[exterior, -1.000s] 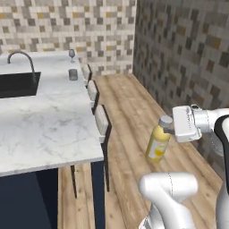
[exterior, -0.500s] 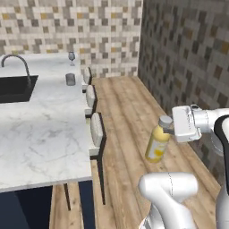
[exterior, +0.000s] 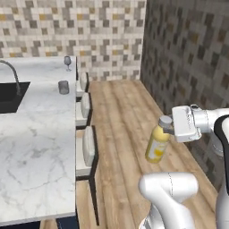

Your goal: There is a wine glass and glass cup on the dining counter. Place the wine bottle next to the wine glass and the juice bottle next to the glass cup.

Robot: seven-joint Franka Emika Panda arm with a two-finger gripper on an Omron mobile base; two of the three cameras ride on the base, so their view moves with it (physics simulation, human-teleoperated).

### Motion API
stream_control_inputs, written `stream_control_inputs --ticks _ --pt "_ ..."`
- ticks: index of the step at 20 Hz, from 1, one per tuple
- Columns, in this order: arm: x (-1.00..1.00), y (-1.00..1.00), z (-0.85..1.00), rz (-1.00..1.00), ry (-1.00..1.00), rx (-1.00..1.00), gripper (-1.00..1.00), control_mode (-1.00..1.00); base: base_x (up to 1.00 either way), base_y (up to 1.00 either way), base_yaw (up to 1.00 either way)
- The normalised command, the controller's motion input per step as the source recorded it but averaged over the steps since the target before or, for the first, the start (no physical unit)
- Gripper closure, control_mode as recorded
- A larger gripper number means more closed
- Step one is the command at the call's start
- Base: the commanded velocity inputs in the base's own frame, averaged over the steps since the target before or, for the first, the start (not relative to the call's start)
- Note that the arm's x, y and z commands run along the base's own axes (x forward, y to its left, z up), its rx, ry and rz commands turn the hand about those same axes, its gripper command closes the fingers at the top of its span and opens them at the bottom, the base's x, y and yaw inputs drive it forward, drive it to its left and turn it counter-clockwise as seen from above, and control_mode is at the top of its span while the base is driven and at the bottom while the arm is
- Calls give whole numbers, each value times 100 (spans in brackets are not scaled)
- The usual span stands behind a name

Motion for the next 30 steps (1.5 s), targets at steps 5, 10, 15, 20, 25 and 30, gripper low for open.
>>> stream_control_inputs --ticks 5,10,15,20,25,30 --pt "0 0 0 0 0 0 100 100 64 -44 9" --pt "0 0 0 0 0 0 100 100 64 -43 10" --pt "0 0 0 0 0 0 100 100 65 -40 13" --pt "0 0 0 0 0 0 100 100 66 -37 17" --pt "0 0 0 0 0 0 100 100 65 -35 20" --pt "0 0 0 0 0 0 100 100 65 -34 23"
